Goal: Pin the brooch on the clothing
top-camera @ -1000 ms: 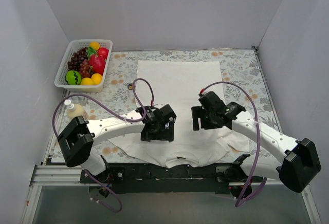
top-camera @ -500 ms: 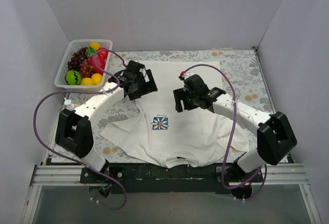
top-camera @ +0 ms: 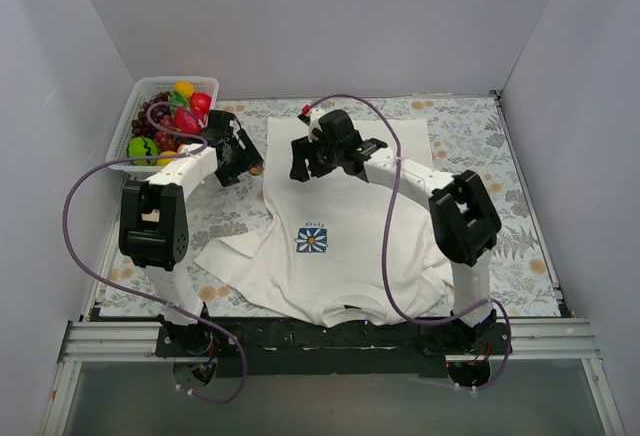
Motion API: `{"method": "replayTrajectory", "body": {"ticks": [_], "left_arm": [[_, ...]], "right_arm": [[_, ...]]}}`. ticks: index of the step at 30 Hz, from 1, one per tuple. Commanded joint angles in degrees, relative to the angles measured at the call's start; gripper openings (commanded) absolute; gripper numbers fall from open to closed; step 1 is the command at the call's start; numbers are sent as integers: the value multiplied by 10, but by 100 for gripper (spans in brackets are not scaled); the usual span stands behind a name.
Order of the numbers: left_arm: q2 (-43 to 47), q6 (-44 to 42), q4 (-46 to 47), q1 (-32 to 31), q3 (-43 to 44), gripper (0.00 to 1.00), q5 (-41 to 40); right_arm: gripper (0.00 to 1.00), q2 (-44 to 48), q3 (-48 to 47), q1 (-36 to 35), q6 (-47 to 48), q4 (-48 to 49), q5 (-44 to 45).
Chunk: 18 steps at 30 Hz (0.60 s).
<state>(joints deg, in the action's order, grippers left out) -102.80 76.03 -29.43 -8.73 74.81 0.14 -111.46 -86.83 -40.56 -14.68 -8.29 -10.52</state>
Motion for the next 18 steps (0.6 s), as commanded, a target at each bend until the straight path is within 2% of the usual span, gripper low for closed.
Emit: {"method": "replayTrajectory", "body": {"ticks": [1,2,3,5,8,11,15,16,18], "left_arm": [[-35,-20,21,0,38,72,-11],[-45,-23,22,6,46,72,-9],[-51,-22,22,8,48,72,-13],[-69,-26,33,13,53,71,-16],[-94,-35,31,15,75,70,-26],[-112,-40,34,16,91,66,-30],[-131,-46,35,16,107,58,-32],[-136,-46,33,18,111,50,-33],[-150,-47,31,21,117,44,-25]], "right_arm": [[61,-91,-123,6,-7,25,-96],[50,-110,-149,8,-20,22,-109],[43,-126,-170,9,-25,22,-121],[35,-176,-235,12,-34,14,-144],[33,-227,-292,17,-57,11,-162],[15,-251,-304,21,-82,38,-176],[6,-280,-323,23,-95,53,-173],[4,-286,-330,23,-100,57,-172],[1,-304,-346,25,-110,61,-171]]}}
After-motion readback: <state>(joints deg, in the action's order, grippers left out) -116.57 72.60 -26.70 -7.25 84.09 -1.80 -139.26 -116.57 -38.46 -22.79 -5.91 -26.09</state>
